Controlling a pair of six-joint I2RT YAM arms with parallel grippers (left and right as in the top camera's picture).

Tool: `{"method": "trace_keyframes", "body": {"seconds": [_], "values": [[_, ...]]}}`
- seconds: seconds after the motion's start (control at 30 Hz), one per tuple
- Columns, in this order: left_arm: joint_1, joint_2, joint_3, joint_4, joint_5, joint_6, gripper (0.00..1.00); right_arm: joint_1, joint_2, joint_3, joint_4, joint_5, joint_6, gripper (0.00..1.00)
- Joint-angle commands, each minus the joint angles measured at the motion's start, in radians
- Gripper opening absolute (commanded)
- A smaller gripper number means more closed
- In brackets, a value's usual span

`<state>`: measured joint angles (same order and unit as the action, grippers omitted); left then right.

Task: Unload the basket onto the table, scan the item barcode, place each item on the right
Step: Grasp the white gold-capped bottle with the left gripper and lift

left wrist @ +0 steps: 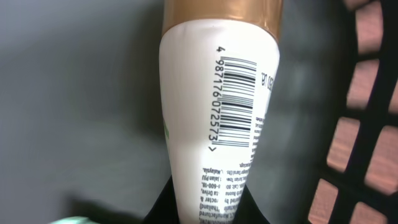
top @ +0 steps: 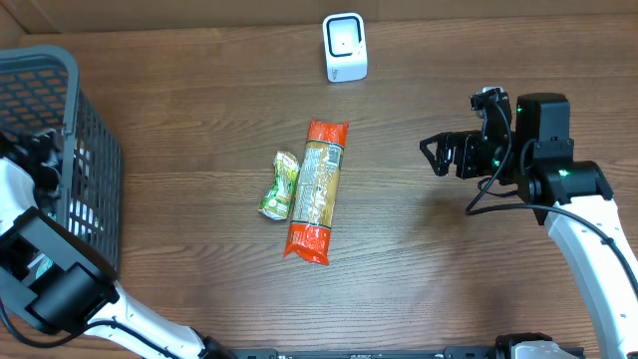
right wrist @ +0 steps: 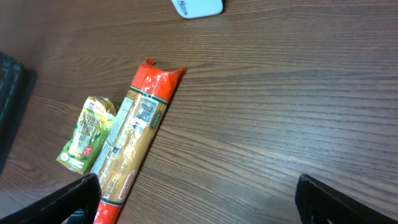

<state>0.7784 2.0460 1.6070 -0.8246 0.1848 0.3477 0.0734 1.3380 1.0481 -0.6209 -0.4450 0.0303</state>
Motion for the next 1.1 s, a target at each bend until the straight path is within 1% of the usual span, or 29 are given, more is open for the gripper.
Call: {"method": "trace_keyframes", "body": {"seconds": [0.0,0.13,0.23,0.3,0.4,0.6,0.7,0.8,1.07], "values": [[-0.002,-0.151,0.179,-0.029,-0.092,-0.136,0.04,0.005,0.0,0.025,0.006,-0.006,-0.001,1.0],[-0.01,-0.257,0.266,-0.088,-0.086,-0.213,0.04,0.005,0.0,0.025,0.006,-0.006,-0.002,1.0],[-0.025,-0.359,0.275,-0.102,-0.079,-0.296,0.04,0.005,0.0,0.025,0.006,-0.006,-0.002,1.0],[-0.04,-0.415,0.275,-0.114,-0.08,-0.327,0.04,0.005,0.0,0.025,0.006,-0.006,-0.002,1.0],[-0.079,-0.502,0.275,-0.134,-0.082,-0.334,0.04,0.005,0.0,0.025,0.006,-0.006,-0.001,1.0],[-0.198,-0.637,0.275,-0.114,-0.196,-0.335,0.04,0.005,0.0,0.025,0.003,-0.006,-0.001,1.0],[-0.268,-0.668,0.275,-0.129,-0.192,-0.35,0.04,0.005,0.0,0.025,0.004,-0.006,-0.001,1.0],[-0.361,-0.674,0.274,-0.185,-0.187,-0.384,0.04,0.005,0.0,0.025,0.006,-0.006,-0.001,1.0],[-0.615,-0.605,0.24,-0.314,-0.193,-0.504,0.04,0.005,0.0,0.025,0.005,-0.006,-0.001,1.0]]}}
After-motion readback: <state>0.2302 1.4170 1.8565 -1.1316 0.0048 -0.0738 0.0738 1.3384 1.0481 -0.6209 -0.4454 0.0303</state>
